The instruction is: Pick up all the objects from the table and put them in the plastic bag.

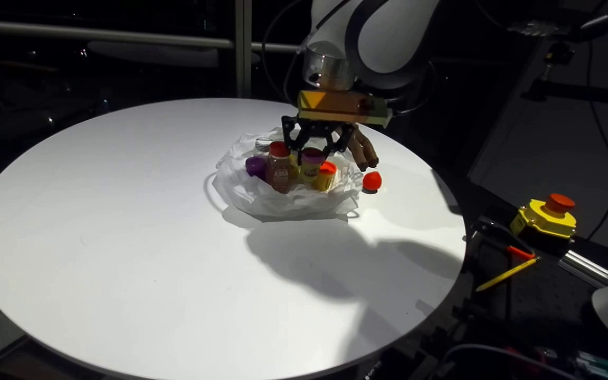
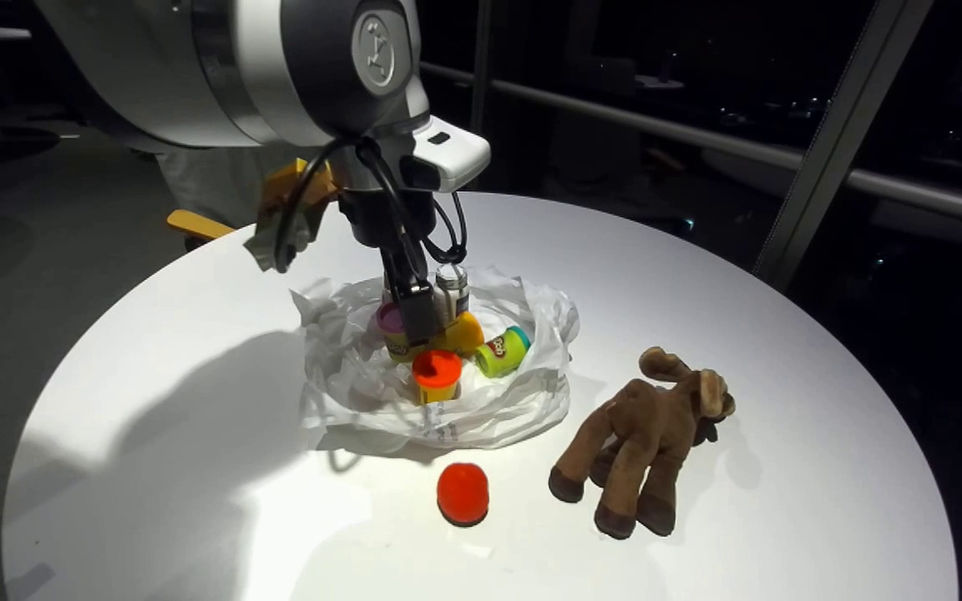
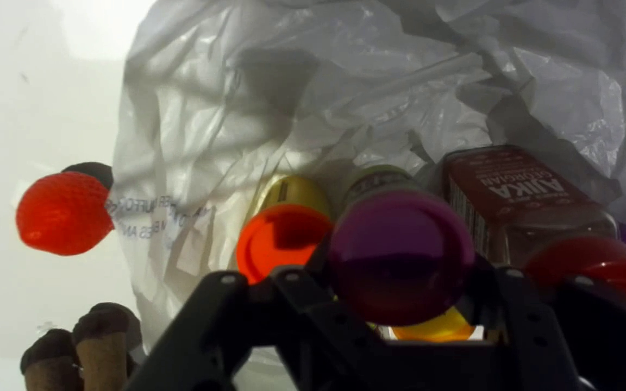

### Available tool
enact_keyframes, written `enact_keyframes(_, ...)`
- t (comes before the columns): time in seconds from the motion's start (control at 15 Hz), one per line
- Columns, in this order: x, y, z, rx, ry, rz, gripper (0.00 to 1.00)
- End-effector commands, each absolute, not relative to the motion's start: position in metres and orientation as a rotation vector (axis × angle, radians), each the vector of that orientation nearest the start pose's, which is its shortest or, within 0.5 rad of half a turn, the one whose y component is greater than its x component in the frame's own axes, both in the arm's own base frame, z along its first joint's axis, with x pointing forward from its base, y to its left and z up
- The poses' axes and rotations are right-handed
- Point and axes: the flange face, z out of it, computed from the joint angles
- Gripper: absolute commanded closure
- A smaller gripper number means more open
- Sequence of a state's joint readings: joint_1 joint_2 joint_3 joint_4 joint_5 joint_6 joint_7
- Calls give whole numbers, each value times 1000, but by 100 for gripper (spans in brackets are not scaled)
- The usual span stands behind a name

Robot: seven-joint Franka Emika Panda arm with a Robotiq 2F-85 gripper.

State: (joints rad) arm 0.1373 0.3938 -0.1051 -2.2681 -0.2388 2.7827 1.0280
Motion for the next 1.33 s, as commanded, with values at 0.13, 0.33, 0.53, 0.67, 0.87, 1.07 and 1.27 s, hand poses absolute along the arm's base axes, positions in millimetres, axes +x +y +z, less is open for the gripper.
enact_keyframes(0.13,548,30,184,-2906,1215,-265,77)
enact_keyframes(0.33,539,29,191,-2902,1181,-280,27)
enact_keyframes(0.53,533,28,195,-2895,1169,-303,13)
enact_keyframes(0.67,534,25,195,-2885,1183,-292,1)
enact_keyframes(0.87,535,17,215,-2855,1217,-310,0)
enact_keyframes(1.07,523,-6,257,-2876,1229,-336,0)
enact_keyframes(1.27,506,-33,291,-2908,1265,-361,0)
